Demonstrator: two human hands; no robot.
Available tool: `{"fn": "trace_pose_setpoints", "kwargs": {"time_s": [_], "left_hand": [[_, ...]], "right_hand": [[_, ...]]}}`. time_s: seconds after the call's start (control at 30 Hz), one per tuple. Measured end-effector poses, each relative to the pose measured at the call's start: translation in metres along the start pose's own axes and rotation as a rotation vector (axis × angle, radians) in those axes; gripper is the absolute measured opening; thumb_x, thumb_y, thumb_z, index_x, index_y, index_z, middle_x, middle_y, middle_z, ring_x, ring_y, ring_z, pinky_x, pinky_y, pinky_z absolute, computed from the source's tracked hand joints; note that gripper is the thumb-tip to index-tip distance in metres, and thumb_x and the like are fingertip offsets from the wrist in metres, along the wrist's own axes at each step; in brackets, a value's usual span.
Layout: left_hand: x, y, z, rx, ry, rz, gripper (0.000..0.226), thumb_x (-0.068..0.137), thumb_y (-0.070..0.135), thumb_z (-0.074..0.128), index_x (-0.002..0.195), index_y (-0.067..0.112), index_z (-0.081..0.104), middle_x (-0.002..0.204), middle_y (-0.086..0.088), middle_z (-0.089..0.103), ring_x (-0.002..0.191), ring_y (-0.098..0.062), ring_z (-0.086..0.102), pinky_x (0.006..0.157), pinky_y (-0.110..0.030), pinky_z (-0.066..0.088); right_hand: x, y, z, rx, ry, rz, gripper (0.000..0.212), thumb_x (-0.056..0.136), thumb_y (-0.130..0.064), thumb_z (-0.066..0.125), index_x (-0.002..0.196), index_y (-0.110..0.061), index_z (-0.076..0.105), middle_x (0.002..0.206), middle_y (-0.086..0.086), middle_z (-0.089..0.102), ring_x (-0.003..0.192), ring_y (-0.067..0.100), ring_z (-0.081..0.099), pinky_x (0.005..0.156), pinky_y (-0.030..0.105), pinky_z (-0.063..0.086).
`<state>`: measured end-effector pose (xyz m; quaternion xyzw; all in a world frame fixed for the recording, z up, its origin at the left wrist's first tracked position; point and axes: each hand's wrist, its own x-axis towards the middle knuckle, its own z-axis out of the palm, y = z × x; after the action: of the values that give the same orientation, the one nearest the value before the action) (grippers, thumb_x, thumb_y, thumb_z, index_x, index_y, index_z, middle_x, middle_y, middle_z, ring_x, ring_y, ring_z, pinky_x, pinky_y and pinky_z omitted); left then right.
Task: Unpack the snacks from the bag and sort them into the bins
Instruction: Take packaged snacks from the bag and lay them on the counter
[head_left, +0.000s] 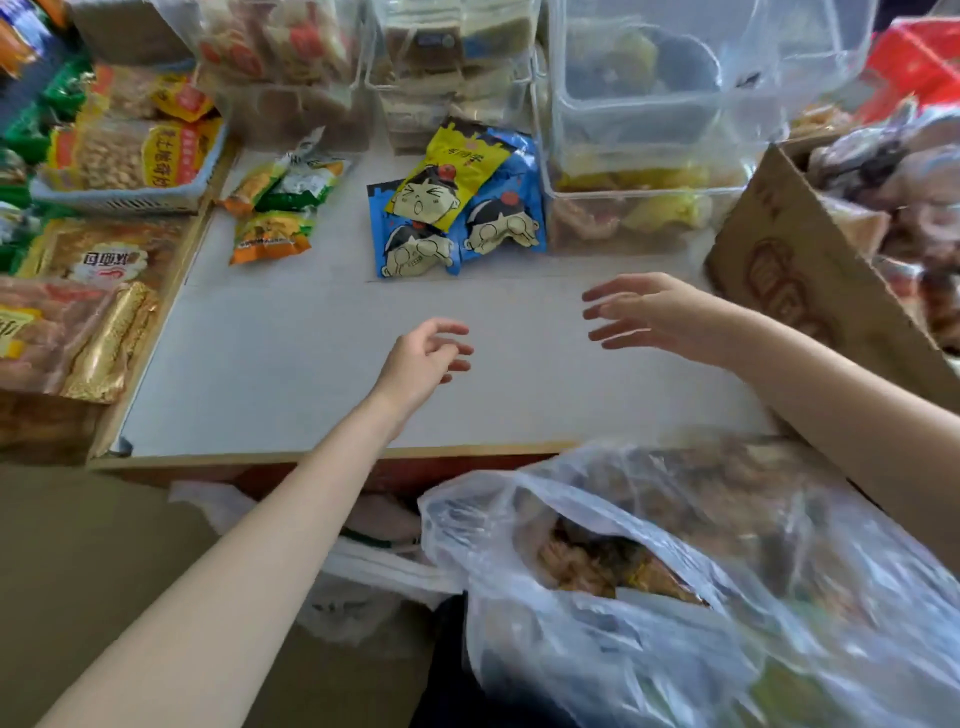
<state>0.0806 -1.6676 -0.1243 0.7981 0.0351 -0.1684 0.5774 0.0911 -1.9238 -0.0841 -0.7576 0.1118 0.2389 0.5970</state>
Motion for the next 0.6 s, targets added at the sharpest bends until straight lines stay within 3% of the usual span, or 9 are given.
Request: {"fn": "trace_pose_setpoints", "kwargs": {"time_s": [0.13,0.23,0.3,0.37,0.43,0.5,0.53,0.6], "left_hand": [[-0.081,-0.002,0.039,0.230,-0.050,0.293,0.031,0.092,-0.001,0.046,0.090,0.025,0.062,0.089,0.006,0.068,0.085,-0.009,0.065,0.086,-0.021,0.047],[-0.135,-0.021,0.067,0.676,-0.336,0.434,0.023,0.093,0.023,0.048,0.108,0.022,0.066,0.104,0.010,0.069,0.101,-0.005,0.061,0.099,-0.022,0.035],[-0.152,-0.032,0.077,0.927,-0.517,0.387,0.030,0.098,0.035,0.042,0.117,0.027,0.063,0.119,0.014,0.063,0.116,-0.002,0.053,0.112,-0.030,0.016],[-0.158,-0.039,0.082,1.015,-0.602,0.299,0.035,0.099,0.039,0.037,0.111,0.025,0.067,0.122,0.012,0.063,0.119,-0.002,0.050,0.114,-0.033,0.003],[-0.159,-0.045,0.080,1.023,-0.613,0.265,0.044,0.096,0.045,0.039,0.084,0.017,0.071,0.100,0.005,0.071,0.103,-0.005,0.059,0.112,-0.030,0.002],[-0.161,-0.050,0.076,1.036,-0.617,0.275,0.049,0.092,0.050,0.046,0.055,0.020,0.058,0.069,0.004,0.069,0.076,-0.006,0.062,0.108,-0.032,0.012],[-0.163,-0.053,0.075,1.061,-0.624,0.280,0.049,0.090,0.051,0.049,0.050,0.022,0.052,0.060,0.005,0.063,0.066,-0.007,0.060,0.106,-0.032,0.015],[-0.168,-0.056,0.073,1.143,-0.613,0.285,0.042,0.087,0.051,0.054,0.057,0.022,0.060,0.062,0.007,0.063,0.067,-0.003,0.056,0.110,-0.032,0.010]], "right_hand": [[-0.086,0.044,0.000,-0.260,-0.066,-0.164,0.022,0.093,0.002,0.050,0.110,-0.011,0.057,0.109,0.011,0.061,0.083,0.022,0.061,0.078,0.027,0.051],[-0.150,0.085,0.006,-0.564,-0.159,-0.376,0.028,0.090,-0.001,0.057,0.107,-0.022,0.064,0.101,-0.005,0.067,0.087,0.006,0.065,0.080,0.014,0.048],[-0.176,0.115,0.013,-0.787,-0.309,-0.400,0.026,0.092,-0.011,0.057,0.113,-0.025,0.066,0.107,-0.017,0.064,0.096,-0.007,0.059,0.089,0.008,0.041],[-0.179,0.149,0.015,-1.100,-0.422,-0.336,0.029,0.096,-0.024,0.051,0.123,-0.031,0.058,0.125,-0.020,0.055,0.119,-0.003,0.046,0.109,0.027,0.027],[-0.164,0.174,0.004,-1.285,-0.299,-0.297,0.033,0.096,-0.024,0.049,0.128,-0.029,0.055,0.141,-0.012,0.046,0.135,0.011,0.035,0.113,0.048,0.021],[-0.145,0.180,-0.013,-1.140,-0.030,-0.348,0.034,0.092,-0.012,0.054,0.125,-0.016,0.060,0.135,0.006,0.054,0.126,0.027,0.049,0.103,0.048,0.038],[-0.138,0.179,-0.019,-1.058,0.077,-0.372,0.032,0.089,-0.009,0.057,0.121,-0.010,0.063,0.126,0.014,0.060,0.116,0.033,0.056,0.096,0.047,0.044],[-0.132,0.176,-0.015,-1.029,0.105,-0.473,0.029,0.085,-0.011,0.065,0.114,-0.007,0.066,0.115,0.015,0.064,0.105,0.034,0.061,0.091,0.047,0.048]]}}
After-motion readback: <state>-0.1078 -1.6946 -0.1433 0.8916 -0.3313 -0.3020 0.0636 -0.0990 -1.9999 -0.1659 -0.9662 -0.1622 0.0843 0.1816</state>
